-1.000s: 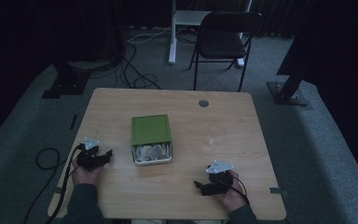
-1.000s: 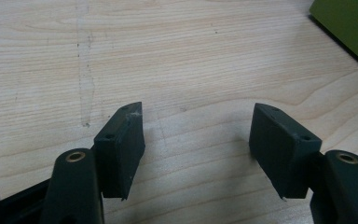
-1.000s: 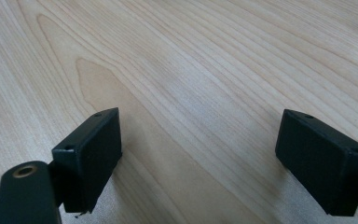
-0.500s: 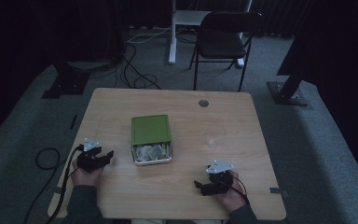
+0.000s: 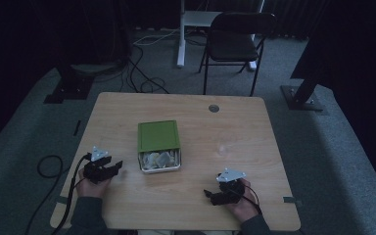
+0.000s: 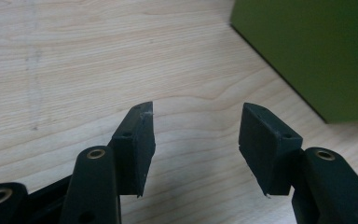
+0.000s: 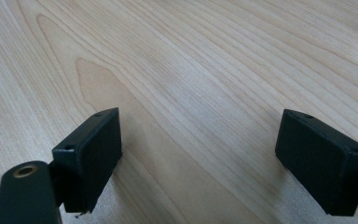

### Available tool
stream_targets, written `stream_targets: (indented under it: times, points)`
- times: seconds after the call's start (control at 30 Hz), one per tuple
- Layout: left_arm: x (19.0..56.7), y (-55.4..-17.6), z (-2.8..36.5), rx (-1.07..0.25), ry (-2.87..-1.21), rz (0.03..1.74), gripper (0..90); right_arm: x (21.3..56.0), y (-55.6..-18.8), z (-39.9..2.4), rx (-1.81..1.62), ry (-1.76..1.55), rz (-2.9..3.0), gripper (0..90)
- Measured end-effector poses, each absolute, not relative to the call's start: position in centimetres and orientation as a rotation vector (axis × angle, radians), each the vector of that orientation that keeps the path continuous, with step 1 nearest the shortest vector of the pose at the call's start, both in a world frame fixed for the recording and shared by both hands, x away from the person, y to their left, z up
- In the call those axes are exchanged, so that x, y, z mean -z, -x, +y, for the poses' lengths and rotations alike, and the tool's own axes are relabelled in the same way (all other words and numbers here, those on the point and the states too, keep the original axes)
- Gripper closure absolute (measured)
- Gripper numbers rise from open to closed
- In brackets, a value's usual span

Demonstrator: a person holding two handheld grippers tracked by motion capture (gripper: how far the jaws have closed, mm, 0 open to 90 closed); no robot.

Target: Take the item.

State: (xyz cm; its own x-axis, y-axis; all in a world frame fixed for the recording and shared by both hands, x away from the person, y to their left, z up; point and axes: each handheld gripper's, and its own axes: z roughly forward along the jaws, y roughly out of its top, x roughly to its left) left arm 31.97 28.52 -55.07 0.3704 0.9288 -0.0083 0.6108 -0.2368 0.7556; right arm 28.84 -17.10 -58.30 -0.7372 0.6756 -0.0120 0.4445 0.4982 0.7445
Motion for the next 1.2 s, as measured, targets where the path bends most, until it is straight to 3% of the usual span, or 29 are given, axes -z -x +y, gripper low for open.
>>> stream_targets:
  times: [1.2]
  points:
    - [51.9, -29.2, 25.0, -0.556, -1.991, 1.114, 49.3, 58.3, -28.8, -17.1, -1.085, -0.942, 2.443, 14.0]
